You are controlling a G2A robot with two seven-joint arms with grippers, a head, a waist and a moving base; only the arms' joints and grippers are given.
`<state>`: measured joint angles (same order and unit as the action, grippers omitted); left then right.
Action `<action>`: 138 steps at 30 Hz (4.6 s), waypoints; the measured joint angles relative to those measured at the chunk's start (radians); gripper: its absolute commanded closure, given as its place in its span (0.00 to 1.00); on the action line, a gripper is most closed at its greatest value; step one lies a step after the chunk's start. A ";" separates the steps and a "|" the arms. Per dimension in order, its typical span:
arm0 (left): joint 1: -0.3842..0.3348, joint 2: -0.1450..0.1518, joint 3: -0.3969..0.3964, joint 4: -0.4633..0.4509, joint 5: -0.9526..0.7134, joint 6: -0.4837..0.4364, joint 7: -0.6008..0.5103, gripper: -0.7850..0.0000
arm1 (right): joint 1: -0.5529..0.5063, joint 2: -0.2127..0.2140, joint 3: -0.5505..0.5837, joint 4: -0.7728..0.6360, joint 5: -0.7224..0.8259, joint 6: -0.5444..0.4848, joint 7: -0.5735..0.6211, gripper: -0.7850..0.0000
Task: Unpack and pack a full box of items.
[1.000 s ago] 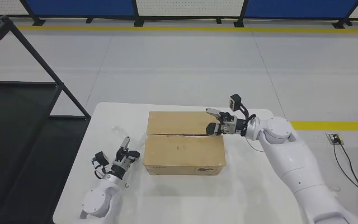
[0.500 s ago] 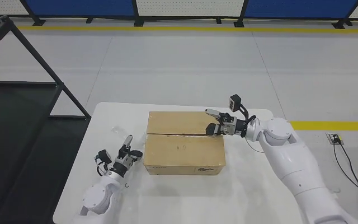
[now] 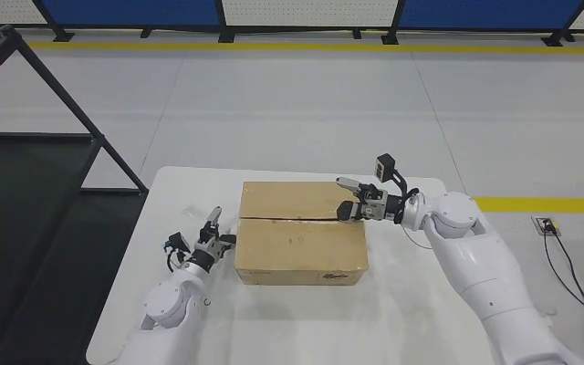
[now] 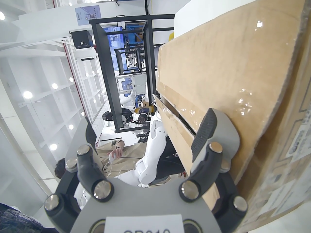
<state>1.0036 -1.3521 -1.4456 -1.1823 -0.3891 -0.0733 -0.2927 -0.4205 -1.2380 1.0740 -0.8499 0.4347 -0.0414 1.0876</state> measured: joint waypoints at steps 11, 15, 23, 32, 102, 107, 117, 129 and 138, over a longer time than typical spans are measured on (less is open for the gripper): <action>0.062 0.004 -0.081 -0.128 0.016 -0.132 0.184 0.00 | -0.010 0.005 0.012 -0.009 0.000 0.008 -0.001 0.00; 0.096 0.008 -0.085 -0.175 0.037 -0.109 0.161 0.00 | -0.007 0.003 0.009 -0.006 0.001 0.006 0.002 0.00; 0.130 0.011 -0.052 -0.188 0.110 -0.040 0.127 0.00 | 0.002 0.000 0.005 0.014 0.008 -0.001 0.007 0.00; 0.095 0.002 0.009 -0.119 0.122 -0.023 0.113 0.00 | 0.010 -0.002 0.004 0.029 0.009 -0.008 0.010 0.00; 0.128 -0.004 -0.096 -0.259 0.119 -0.226 0.315 0.00 | -0.030 0.002 0.020 -0.045 0.004 -0.033 0.008 0.00; 0.183 -0.001 -0.121 -0.344 0.199 -0.207 0.371 0.00 | -0.029 0.002 0.022 -0.041 0.007 -0.036 0.010 0.00; 0.292 0.010 -0.149 -0.444 0.300 -0.060 0.320 0.00 | -0.016 0.000 0.020 -0.021 0.014 -0.043 0.023 0.00; 0.347 0.021 -0.153 -0.491 0.415 0.074 0.229 0.00 | 0.006 -0.009 -0.006 0.009 0.001 -0.045 0.031 0.00; 0.373 0.034 -0.172 -0.486 0.444 0.158 0.104 0.00 | 0.018 -0.013 -0.015 0.028 0.000 -0.043 0.035 0.00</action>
<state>1.3762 -1.3183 -1.6180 -1.6684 0.0548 0.0842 -0.1889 -0.4023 -1.2514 1.0592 -0.8221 0.4352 -0.0844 1.1225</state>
